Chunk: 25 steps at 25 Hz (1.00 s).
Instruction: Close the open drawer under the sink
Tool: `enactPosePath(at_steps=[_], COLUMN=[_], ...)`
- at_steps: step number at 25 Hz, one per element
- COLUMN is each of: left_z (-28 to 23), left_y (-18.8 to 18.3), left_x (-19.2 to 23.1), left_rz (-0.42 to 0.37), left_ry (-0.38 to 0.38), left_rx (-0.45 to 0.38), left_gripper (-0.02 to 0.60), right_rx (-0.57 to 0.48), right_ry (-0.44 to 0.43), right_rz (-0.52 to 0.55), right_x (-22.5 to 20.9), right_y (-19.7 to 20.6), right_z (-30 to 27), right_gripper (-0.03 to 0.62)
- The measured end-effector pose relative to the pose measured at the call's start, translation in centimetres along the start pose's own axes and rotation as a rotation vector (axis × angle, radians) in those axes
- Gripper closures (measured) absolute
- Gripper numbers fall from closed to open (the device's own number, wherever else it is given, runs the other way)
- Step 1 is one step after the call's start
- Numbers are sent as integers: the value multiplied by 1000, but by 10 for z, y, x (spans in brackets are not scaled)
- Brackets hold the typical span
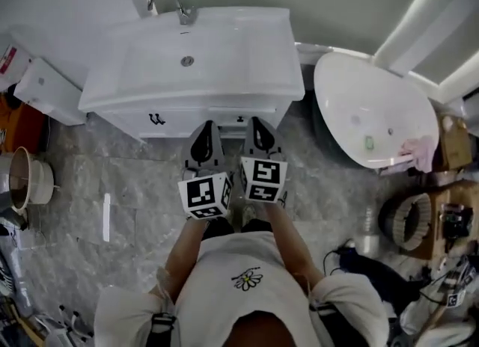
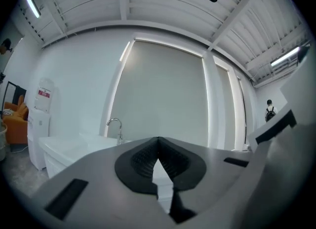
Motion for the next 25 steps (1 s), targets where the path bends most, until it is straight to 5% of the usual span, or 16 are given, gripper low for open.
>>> enactPosePath(at_steps=[7,15,25], left_z=[60,64,47], left_y=[20,28,31], left_x=[-52,-30,-35], left_rz=[-75,-35,-52], left_ry=[63,-17,-17], left_rx=[38,22,31], left_gripper=[561,561,561], right_rx=[-46,-49,-24], right_ry=[-37,-11,-24], right_rz=[10,47,62], right_x=[-24,-40,-48], right_y=[-2,15,22], right_z=[71,90,84], right_gripper=[565,565,565])
Point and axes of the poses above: the fingertips, and each gripper's own axes: z backward along the fingers, x to its left, y out of its underside, the point moved 8 cm from there along z, backward along the fingers, and after that the axes turned 8 degrees about y, right-handed, at the moved point
